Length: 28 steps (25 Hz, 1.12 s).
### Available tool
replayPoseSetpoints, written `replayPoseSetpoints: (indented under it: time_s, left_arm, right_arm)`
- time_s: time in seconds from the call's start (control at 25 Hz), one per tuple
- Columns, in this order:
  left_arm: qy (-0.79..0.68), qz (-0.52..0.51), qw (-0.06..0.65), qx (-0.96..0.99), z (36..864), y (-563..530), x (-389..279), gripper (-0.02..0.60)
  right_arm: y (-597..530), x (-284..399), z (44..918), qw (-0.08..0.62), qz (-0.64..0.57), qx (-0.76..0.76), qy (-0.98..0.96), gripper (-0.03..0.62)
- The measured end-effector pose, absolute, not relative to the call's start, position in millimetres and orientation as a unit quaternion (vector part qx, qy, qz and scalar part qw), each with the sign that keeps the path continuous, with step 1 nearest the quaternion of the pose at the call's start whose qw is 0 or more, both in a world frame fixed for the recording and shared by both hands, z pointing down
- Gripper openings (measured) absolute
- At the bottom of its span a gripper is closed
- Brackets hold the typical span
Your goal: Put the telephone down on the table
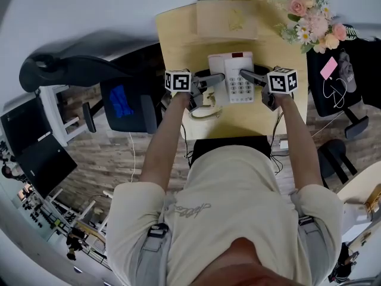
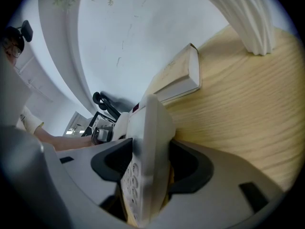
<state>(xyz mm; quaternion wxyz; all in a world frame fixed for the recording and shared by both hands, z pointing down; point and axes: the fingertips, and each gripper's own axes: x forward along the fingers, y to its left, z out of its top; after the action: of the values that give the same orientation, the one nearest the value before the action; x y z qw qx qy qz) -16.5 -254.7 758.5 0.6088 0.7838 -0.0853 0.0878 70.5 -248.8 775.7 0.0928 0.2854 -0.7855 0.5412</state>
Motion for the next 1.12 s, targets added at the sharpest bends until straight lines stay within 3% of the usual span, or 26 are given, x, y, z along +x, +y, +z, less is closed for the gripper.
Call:
replayPoseSetpoints:
  time_s: [0.4,0.72,1.12]
  left_arm:
    - [-0.087,0.105,0.616,0.776,759.0,-256.4,-12.2,0.379]
    - [-0.132,0.124,0.594,0.783,754.6,-254.4,-18.3,0.377]
    - [-0.193,0.081,0.539,0.816,711.0,-254.3,-47.3,0.377]
  right_arm:
    - [-251.4,72.5,780.0,0.111,0.565,0.279,-0.769,0.238]
    - [-254.0,80.3,771.1,0.2,0.51,0.319,-0.773,0.242]
    - [-241.9,104.5,728.1,0.17,0.474,0.374,-0.779,0.239]
